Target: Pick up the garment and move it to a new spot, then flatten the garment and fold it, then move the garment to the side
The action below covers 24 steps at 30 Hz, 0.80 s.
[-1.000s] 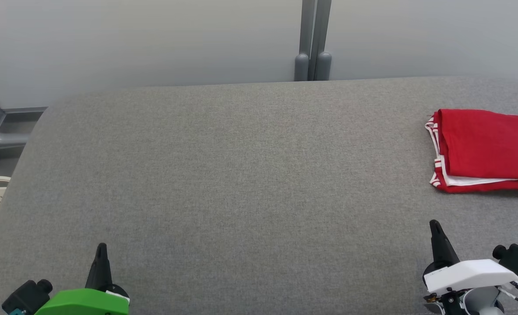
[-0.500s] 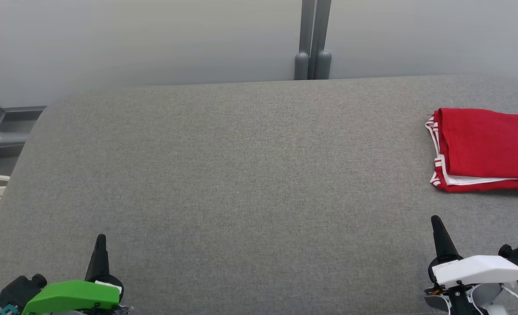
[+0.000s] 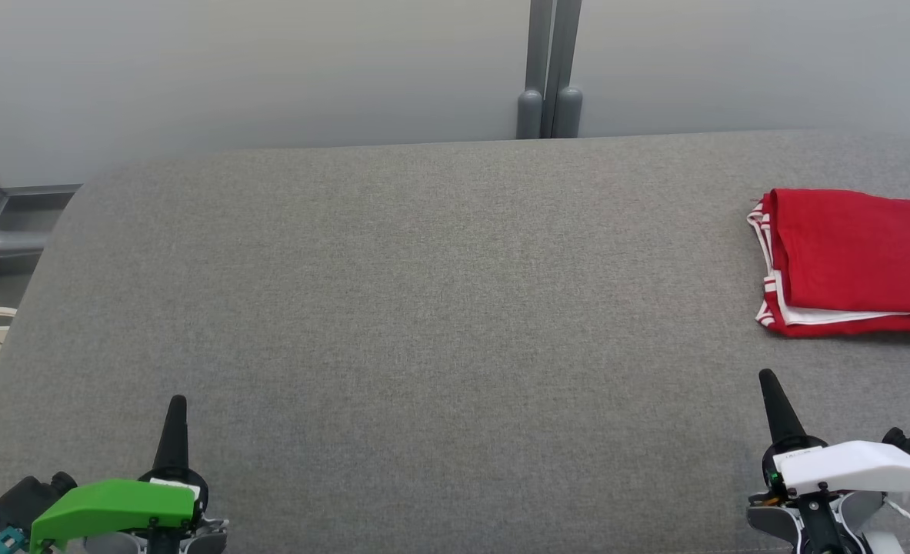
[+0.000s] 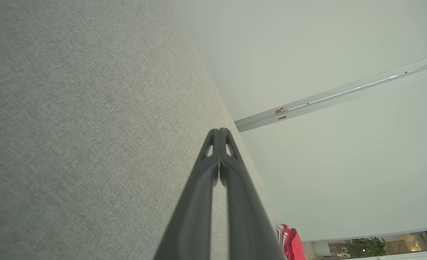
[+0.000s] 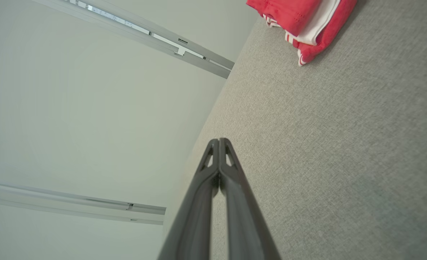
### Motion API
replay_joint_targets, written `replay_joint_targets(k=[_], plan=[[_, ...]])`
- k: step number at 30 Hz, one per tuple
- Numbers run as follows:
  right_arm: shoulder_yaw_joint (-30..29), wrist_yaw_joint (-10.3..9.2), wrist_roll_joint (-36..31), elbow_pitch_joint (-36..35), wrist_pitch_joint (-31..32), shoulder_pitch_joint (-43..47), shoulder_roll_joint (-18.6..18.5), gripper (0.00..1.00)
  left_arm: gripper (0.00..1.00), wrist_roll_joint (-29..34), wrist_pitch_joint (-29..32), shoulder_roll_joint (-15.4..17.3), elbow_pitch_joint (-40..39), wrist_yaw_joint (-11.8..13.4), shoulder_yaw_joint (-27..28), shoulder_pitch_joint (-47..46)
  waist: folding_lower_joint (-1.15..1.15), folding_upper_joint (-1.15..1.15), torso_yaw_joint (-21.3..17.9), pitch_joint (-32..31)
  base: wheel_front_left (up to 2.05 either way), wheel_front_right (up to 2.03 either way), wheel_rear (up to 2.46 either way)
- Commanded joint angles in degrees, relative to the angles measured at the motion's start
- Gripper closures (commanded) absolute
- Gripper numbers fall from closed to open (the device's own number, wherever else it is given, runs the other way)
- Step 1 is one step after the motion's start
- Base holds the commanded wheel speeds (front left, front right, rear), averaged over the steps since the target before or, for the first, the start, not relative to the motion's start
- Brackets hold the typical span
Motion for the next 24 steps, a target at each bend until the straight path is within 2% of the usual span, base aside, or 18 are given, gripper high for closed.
replay_joint_targets(k=[1,24], plan=[[-0.24,-0.01,1.97,-0.87,0.47,-1.0,-0.34,1.0,1.0,-1.72,0.52,0.45,-0.55,-0.44,0.34,-1.5,0.0,0.0,0.0,0.03,0.0,0.0,0.0],[-0.78,-0.01,13.54,-2.06,2.98,-1.48,-0.43,1.0,1.0,-12.65,3.76,0.51,-0.4,-1.01,1.12,-3.5,0.0,0.0,-0.03,0.31,0.0,0.0,0.0]])
